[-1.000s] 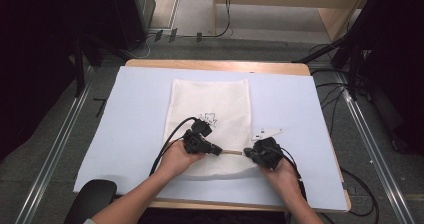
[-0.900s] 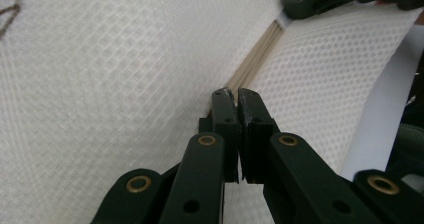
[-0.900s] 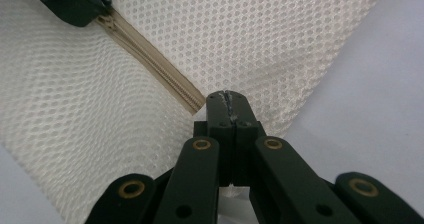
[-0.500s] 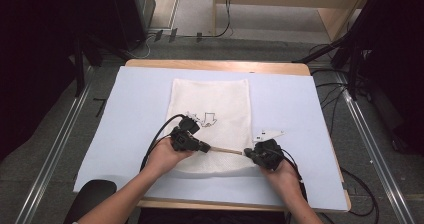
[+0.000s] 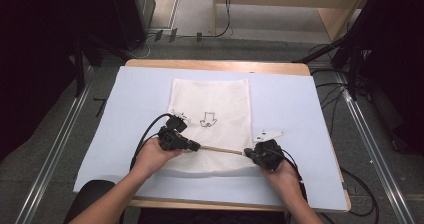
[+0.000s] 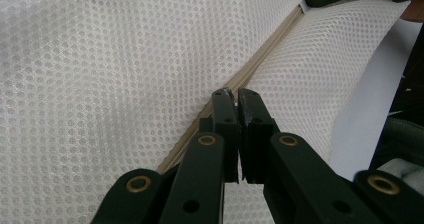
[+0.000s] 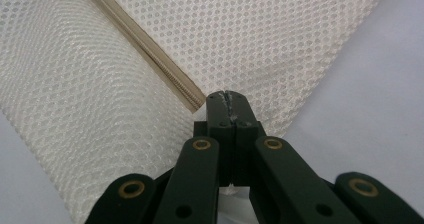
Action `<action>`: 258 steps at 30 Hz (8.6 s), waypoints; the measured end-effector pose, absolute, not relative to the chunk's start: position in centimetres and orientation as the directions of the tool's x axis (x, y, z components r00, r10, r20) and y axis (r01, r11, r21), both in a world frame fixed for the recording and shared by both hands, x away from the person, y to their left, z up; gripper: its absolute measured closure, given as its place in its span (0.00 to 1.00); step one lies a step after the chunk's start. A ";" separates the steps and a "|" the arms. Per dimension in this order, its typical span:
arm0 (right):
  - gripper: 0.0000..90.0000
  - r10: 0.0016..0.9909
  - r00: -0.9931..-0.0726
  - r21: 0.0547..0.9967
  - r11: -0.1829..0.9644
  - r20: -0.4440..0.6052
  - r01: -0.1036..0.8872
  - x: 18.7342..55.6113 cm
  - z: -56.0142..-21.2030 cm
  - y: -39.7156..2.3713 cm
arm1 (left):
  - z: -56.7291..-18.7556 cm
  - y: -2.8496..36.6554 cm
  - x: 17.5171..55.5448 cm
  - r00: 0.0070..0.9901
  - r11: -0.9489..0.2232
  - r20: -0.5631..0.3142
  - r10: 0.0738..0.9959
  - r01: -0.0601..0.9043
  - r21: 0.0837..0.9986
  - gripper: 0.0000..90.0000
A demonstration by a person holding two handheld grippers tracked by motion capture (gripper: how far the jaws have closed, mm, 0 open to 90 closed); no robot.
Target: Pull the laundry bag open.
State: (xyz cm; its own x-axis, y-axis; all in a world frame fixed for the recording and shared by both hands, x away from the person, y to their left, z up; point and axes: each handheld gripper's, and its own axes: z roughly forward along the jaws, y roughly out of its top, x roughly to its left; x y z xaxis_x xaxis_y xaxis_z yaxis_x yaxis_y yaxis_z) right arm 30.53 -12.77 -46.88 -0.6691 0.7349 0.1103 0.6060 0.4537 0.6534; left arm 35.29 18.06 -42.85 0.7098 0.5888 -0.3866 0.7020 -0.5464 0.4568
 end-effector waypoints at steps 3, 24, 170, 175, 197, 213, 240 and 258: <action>1.00 0.732 -0.671 0.655 0.453 0.114 0.605 30.6 -46.9 -12.8 | -42.8 18.2 35.3 0.706 -0.541 -0.392 0.589 0.706 0.457 0.99; 1.00 0.726 -0.678 0.659 0.455 0.115 0.599 30.6 -46.9 -12.9 | -42.8 19.9 35.3 0.678 -0.509 -0.397 0.618 0.730 0.456 0.99; 1.00 0.710 -0.691 0.633 0.475 0.136 0.612 31.8 -46.6 -14.0 | -42.4 29.6 33.7 0.504 -0.339 -0.387 0.772 0.842 0.421 0.98; 1.00 0.706 -0.696 0.633 0.480 0.133 0.607 31.9 -46.6 -13.9 | -42.5 29.5 33.5 0.506 -0.346 -0.385 0.772 0.842 0.414 0.98; 1.00 0.672 -0.725 0.669 0.470 0.151 0.575 31.5 -45.6 -13.8 | -43.0 30.0 33.1 0.521 -0.338 -0.430 0.738 0.836 0.433 0.91; 0.75 0.700 -0.686 0.701 0.388 0.198 0.599 32.0 -44.7 -14.8 | -41.8 31.6 33.1 0.548 -0.252 -0.431 0.717 0.780 0.573 0.63; 0.42 0.763 -0.626 0.780 0.292 0.159 0.554 33.2 -44.4 -19.3 | -41.0 34.6 33.7 0.547 -0.235 -0.250 0.799 0.666 0.707 0.40; 0.37 0.827 -0.539 0.776 0.232 0.161 0.587 34.0 -45.2 -22.4 | -42.0 35.6 34.3 0.522 -0.262 -0.175 0.835 0.656 0.707 0.32</action>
